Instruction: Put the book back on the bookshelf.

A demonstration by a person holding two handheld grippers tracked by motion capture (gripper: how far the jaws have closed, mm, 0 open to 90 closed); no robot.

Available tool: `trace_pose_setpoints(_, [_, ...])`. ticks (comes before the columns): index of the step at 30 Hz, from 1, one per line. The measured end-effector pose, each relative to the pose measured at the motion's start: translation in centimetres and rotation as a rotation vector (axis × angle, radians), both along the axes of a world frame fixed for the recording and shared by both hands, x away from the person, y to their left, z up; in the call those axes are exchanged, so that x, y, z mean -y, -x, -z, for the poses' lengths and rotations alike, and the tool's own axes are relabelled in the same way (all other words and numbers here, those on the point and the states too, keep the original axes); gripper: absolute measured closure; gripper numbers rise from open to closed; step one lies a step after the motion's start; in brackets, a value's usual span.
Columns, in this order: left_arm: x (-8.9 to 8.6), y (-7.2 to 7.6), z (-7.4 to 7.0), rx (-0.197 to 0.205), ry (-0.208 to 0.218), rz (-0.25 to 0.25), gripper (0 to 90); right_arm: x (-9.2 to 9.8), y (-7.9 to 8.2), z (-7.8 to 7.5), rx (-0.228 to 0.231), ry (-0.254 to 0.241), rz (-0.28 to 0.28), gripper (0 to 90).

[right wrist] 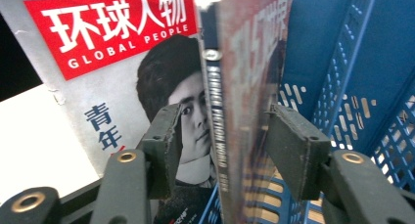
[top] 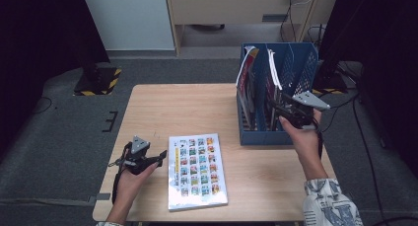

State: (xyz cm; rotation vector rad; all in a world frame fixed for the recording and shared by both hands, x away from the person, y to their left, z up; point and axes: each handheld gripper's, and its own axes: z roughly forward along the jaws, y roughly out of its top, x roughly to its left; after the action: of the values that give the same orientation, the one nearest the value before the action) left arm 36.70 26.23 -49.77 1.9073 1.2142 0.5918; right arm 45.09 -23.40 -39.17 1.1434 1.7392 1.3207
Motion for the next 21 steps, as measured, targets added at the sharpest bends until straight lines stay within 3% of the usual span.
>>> trace_pose_setpoints(11, [-0.12,-0.02,-0.01,0.004,0.001,-0.003,22.3,-0.68,-0.08,0.15,0.014,0.012,-0.005,31.7])
trace_pose_setpoints(21, [-0.16,0.00,-0.02,0.004,-0.002,-0.004,22.3,-0.80,0.28,0.72,-0.005,0.001,-0.018,22.6])
